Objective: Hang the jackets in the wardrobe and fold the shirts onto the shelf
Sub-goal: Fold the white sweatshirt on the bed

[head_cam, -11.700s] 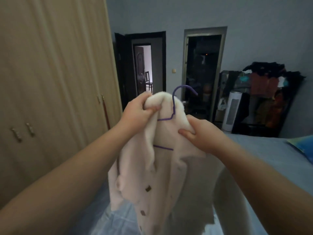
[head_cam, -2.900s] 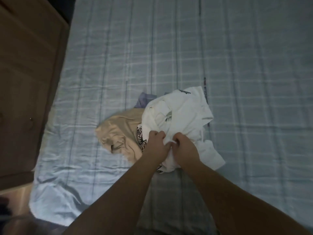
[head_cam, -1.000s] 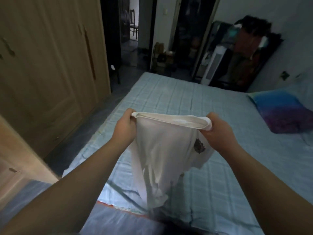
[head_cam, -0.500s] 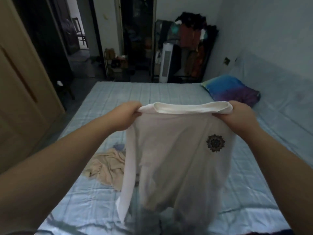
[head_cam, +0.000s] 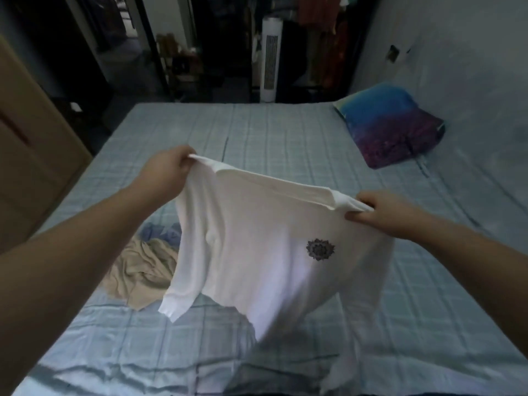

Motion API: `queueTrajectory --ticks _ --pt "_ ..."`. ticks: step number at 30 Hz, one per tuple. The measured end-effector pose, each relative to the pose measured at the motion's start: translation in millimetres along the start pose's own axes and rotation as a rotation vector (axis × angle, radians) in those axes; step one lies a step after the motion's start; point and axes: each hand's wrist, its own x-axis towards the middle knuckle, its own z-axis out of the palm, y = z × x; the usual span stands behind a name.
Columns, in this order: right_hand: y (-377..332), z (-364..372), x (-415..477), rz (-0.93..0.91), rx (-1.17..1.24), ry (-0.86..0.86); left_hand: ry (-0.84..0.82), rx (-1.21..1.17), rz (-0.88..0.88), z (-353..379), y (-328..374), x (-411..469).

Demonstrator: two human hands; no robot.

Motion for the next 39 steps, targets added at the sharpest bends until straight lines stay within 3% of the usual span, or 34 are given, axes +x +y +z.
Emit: queueTrajectory --ticks 5,8,11,16,20,24,30,35,39 --pt "26.4 -5.2 3.9 -0.086 -0.067 -0.179 -0.127 -0.082 -0.073 2.0 6.9 -14.1" --pt "40.2 -9.0 -7.5 -0.115 0.066 -0.167 -0.248 -0.111 -0.010 -10.0 7.5 -36.3" --pt "40.9 -3.6 -31.4 -0.101 0.323 -0.014 -0.244 -0.023 0.063 -15.6 3.5 -56.6" --pt "7.7 15.3 -82.6 0.001 0.542 0.303 0.157 0.047 0.049 -19.7 -9.9 -104.5" --pt "-22.6 28.3 -113.1 0.115 0.411 0.658 0.353 -0.020 -0.047 -14.8 -1.5 -147.4" --pt "-37.2 24.5 -140.0 0.148 0.270 0.933 0.385 -0.051 0.053 -21.7 0.4 -165.0" --pt "-7.4 -0.6 -126.7 0.091 0.007 0.852 0.266 -0.051 0.133 -15.3 2.3 -141.5" --pt "51.3 27.3 -69.1 0.012 -0.088 0.748 0.084 -0.037 0.137 47.6 7.5 -95.9" --pt "107.5 65.0 -6.6 0.049 -0.090 0.617 -0.077 0.021 0.025 110.8 14.7 -55.8"
